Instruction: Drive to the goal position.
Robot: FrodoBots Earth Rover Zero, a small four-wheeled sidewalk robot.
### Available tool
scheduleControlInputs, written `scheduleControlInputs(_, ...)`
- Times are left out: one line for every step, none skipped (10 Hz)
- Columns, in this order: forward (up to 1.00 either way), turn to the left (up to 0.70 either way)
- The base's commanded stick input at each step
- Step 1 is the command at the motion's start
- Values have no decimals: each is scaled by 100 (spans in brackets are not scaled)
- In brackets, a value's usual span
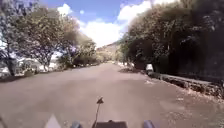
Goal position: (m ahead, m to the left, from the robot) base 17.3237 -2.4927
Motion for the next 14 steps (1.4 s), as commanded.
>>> scheduleControlInputs(70,0)
scheduleControlInputs(70,0)
scheduleControlInputs(70,0)
scheduleControlInputs(70,0)
scheduleControlInputs(70,0)
scheduleControlInputs(70,0)
scheduleControlInputs(70,0)
scheduleControlInputs(70,0)
scheduleControlInputs(70,0)
scheduleControlInputs(70,0)
scheduleControlInputs(70,0)
scheduleControlInputs(70,0)
scheduleControlInputs(70,0)
scheduleControlInputs(70,0)
